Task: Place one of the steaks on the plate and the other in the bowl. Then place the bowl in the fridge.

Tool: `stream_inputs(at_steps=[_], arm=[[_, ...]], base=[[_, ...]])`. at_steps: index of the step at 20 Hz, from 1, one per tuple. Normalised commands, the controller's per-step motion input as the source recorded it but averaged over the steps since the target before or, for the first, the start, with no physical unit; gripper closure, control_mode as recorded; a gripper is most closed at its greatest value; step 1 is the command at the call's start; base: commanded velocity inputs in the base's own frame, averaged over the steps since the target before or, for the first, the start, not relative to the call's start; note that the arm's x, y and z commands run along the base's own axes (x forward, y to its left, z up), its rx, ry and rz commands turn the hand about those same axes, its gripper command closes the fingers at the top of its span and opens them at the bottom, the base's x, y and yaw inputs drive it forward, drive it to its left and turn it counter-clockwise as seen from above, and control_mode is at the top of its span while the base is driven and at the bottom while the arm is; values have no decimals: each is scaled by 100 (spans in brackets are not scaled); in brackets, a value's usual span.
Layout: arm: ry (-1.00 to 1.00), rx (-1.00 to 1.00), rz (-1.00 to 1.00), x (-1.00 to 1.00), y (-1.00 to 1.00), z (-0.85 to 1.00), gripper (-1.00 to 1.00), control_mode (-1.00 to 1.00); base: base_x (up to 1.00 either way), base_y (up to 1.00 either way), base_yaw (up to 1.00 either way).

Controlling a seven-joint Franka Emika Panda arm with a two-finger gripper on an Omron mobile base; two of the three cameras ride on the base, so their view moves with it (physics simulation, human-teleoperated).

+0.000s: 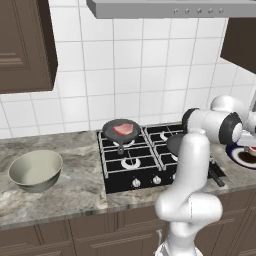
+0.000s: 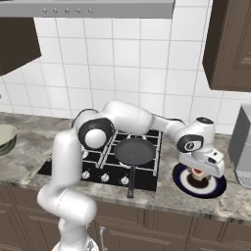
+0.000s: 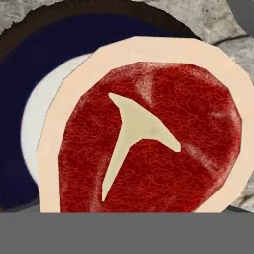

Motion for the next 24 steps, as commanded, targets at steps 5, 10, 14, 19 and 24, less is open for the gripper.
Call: stream_inputs(at_steps=[5, 10, 14, 19, 24], arm=[[5, 8, 0, 5, -14, -16, 100, -100], [4, 6, 1, 0, 13, -35, 100, -100], [5, 2, 2, 0, 27, -52, 100, -100], [6, 0, 2, 2, 22, -43, 100, -100], [0, 0, 0, 0, 10, -11, -100, -100]], base=[[0, 0, 0], [0, 0, 0], [0, 0, 0], [0, 0, 0], [0, 0, 0]])
